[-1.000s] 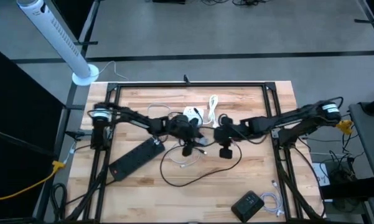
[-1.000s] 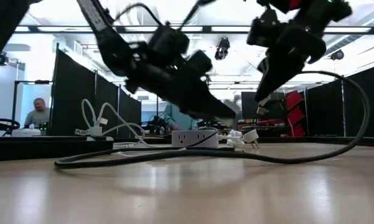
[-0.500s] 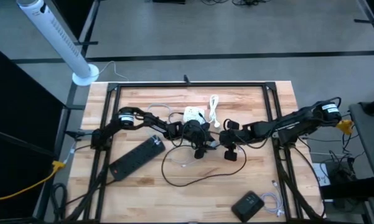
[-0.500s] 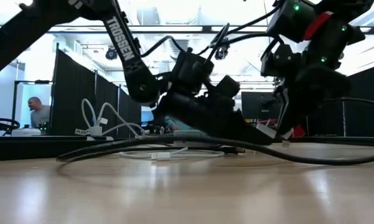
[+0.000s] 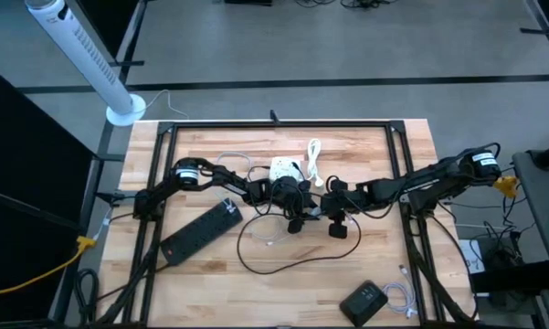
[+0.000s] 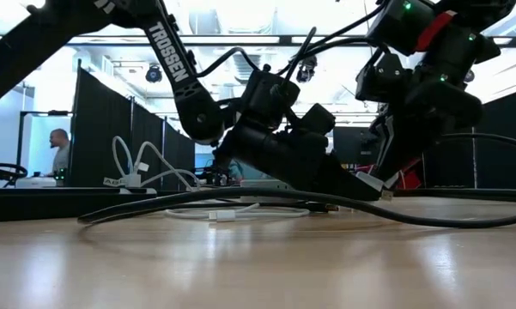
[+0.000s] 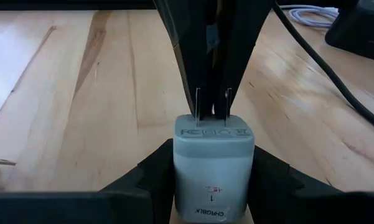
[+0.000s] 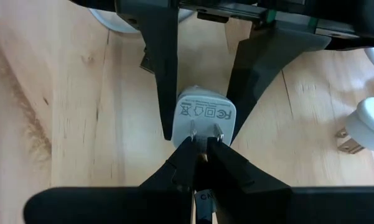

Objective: Insert USB
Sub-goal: Insert the black charger cable into the white charger adapter

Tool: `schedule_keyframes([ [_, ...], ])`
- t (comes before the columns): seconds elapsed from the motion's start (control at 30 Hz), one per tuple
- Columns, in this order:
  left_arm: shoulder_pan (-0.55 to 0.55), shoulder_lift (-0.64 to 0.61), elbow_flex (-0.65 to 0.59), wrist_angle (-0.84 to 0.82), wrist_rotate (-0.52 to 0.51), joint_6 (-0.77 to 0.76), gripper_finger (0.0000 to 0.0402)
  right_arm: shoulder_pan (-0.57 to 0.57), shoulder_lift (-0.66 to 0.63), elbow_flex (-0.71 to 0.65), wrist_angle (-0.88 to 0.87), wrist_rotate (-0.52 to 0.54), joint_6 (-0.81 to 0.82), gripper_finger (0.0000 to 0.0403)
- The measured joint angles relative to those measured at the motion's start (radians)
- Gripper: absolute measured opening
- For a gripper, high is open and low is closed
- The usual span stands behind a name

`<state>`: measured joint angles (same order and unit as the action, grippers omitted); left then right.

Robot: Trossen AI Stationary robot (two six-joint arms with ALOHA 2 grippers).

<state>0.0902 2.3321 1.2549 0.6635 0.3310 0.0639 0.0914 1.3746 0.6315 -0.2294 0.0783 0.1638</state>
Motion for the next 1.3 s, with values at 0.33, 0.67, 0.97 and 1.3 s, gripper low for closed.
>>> schedule_keyframes([
  [0.33,0.000,-0.039,0.010,-0.132,-0.013,0.021,0.0211,0.000,-0.001,0.050,0.048,0.000,-0.028,0.0014],
  [0.67,0.000,-0.151,0.014,-0.361,-0.055,0.036,0.0285,0.000,0.003,0.064,-0.013,0.000,-0.052,0.0014],
  [0.97,-0.003,-0.312,0.106,-0.783,-0.266,-0.033,0.0274,0.000,0.003,0.064,-0.051,0.001,-0.038,0.0014],
  [1.3,-0.026,-0.235,0.255,-1.015,-0.276,-0.180,0.0274,0.001,0.003,0.062,-0.242,-0.001,0.081,0.0014],
])
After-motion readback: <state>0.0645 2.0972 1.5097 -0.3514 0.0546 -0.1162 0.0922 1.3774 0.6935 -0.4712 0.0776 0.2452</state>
